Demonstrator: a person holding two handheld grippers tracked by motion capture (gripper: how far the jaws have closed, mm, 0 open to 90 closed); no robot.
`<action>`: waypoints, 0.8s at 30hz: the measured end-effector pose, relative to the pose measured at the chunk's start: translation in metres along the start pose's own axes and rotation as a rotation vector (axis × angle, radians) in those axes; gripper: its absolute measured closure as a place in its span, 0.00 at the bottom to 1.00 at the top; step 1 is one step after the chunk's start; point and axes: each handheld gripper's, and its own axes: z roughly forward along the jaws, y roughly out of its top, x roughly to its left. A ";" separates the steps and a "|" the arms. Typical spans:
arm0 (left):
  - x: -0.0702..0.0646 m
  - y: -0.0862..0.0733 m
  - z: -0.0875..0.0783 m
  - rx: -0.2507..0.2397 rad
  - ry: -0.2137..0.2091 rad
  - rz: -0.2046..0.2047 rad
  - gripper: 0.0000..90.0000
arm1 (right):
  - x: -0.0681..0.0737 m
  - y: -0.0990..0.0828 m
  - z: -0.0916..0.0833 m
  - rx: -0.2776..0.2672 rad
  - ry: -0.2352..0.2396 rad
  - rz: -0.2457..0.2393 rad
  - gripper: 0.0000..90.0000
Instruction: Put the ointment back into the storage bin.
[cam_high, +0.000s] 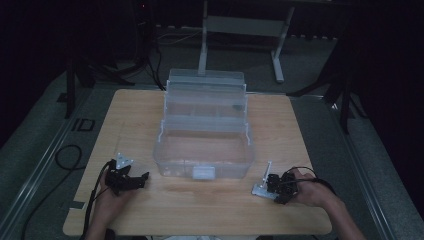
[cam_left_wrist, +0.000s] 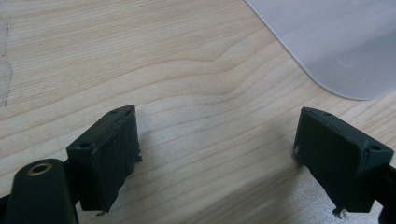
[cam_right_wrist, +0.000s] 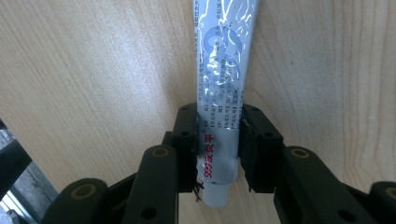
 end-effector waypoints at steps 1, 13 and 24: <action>0.000 0.000 0.000 0.000 0.000 0.000 0.16 | 0.000 0.000 0.000 0.002 0.002 -0.001 0.77; 0.000 0.000 0.000 0.000 0.000 0.000 0.16 | 0.001 -0.001 -0.004 -0.008 0.011 -0.010 0.78; 0.000 0.000 0.000 0.000 0.000 0.000 0.16 | 0.002 -0.003 -0.014 -0.025 0.007 -0.015 0.78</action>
